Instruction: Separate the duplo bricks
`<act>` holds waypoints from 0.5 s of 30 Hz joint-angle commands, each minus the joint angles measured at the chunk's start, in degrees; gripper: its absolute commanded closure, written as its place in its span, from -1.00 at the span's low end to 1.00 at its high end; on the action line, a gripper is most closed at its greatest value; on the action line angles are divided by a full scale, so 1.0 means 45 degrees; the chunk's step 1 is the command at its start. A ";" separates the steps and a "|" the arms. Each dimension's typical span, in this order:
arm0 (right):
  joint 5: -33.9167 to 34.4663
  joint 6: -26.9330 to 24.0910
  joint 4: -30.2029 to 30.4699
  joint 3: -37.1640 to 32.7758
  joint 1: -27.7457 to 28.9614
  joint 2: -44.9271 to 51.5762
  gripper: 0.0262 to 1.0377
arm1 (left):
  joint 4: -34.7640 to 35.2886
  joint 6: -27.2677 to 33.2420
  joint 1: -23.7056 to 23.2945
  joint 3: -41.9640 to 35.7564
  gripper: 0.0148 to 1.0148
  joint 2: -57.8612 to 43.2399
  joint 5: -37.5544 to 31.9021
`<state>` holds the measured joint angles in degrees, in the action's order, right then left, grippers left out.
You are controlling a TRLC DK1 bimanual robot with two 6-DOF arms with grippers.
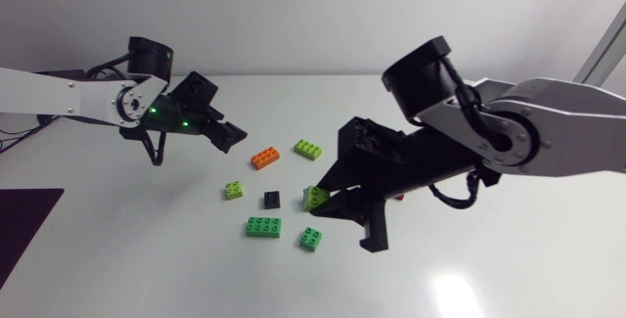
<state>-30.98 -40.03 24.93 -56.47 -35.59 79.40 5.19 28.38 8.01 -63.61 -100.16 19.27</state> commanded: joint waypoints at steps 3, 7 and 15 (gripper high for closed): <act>0.0401 0.0478 -0.0305 -0.1377 -0.0645 0.1575 0.54 | 0.0038 -0.0330 -0.0452 0.1129 -0.93 0.1457 0.0035; 0.0654 0.0575 -0.0344 -0.2491 -0.1133 0.2903 0.54 | -0.0021 -0.0350 -0.0882 0.1773 -0.93 0.2277 0.0035; 0.1045 0.0595 -0.0051 -0.4991 -0.1817 0.5462 0.54 | -0.0236 -0.0389 -0.1487 0.2887 -0.93 0.4191 0.0035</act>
<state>-26.74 -38.33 24.05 -76.12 -42.83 101.06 5.06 28.18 1.87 -52.27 -84.05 19.24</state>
